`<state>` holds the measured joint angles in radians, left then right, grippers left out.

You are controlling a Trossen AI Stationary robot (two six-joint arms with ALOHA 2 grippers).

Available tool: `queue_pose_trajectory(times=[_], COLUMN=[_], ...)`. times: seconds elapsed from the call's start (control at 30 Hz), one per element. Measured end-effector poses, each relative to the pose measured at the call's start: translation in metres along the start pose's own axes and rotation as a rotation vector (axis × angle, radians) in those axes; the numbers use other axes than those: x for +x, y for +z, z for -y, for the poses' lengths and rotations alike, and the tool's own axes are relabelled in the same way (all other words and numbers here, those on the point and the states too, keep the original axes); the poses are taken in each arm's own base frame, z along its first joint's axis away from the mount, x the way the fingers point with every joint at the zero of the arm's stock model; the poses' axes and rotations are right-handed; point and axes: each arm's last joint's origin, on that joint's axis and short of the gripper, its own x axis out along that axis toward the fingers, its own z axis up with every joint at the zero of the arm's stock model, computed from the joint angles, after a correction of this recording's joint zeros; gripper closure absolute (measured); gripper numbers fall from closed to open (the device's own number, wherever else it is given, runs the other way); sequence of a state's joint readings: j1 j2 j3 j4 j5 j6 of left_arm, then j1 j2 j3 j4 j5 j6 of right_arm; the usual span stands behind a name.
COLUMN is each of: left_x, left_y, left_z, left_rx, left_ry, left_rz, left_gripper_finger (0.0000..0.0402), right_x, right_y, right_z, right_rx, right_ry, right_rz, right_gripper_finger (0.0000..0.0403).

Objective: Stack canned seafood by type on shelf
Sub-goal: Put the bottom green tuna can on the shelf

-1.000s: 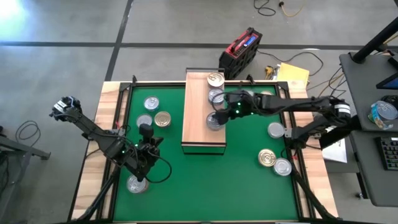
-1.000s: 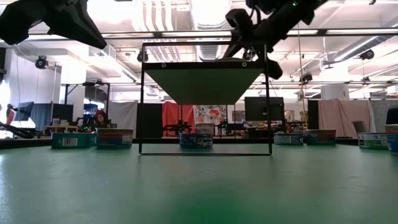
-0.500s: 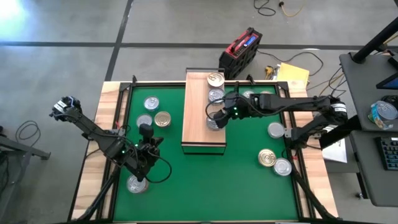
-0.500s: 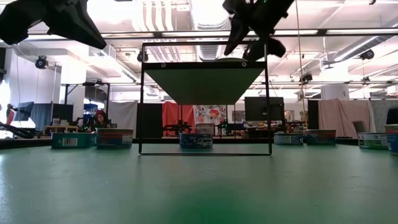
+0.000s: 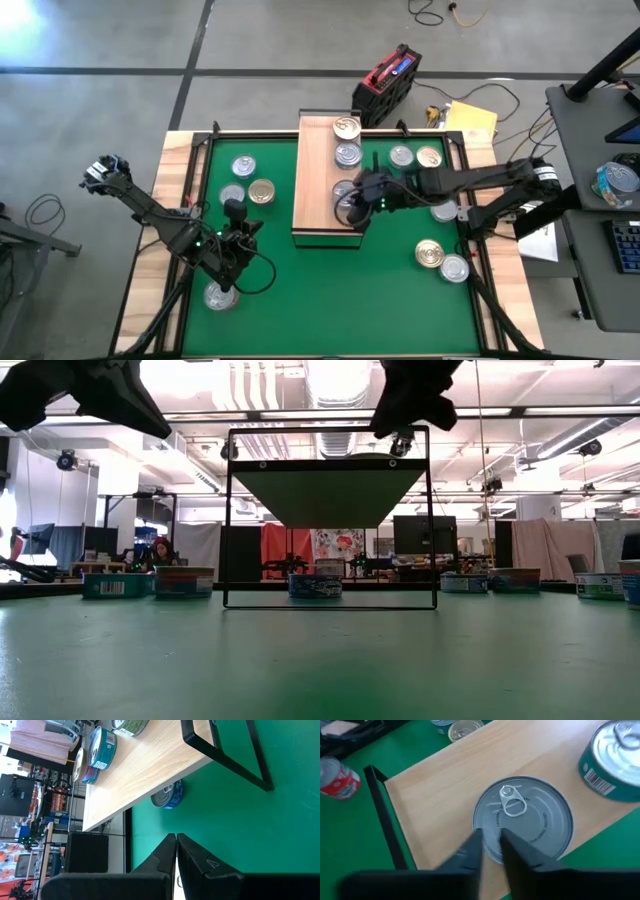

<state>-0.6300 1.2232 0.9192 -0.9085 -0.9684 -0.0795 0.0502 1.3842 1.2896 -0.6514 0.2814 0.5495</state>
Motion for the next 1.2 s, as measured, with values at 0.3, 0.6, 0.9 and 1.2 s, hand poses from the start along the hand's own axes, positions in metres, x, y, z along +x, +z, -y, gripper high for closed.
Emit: queue_pose_trajectory(times=[0.3, 0.6, 0.9, 1.2], left_x=[0.0, 0.0, 0.0, 0.001], left_y=[0.0, 0.0, 0.0, 0.0], left_z=[0.0, 0.0, 0.0, -0.001], left_rx=[-0.002, -0.003, -0.004, -0.005], left_ry=[0.001, 0.001, 0.002, 0.01], left_rz=[0.002, 0.002, 0.0, 0.0], left_gripper_finger=[0.0401, 0.0401, 0.0401, 0.0401], right_x=[0.015, 0.031, 0.032, 0.033], right_y=[-0.005, -0.008, -0.007, -0.004], right_z=[-0.003, -0.003, 0.005, 0.009], right_rx=[-0.066, -0.083, -0.088, -0.111], right_ry=[-0.071, -0.123, -0.194, -0.2], right_rz=[-0.007, -0.029, -0.032, -0.032], right_gripper_finger=[0.0394, 0.0394, 0.0394, 0.0394])
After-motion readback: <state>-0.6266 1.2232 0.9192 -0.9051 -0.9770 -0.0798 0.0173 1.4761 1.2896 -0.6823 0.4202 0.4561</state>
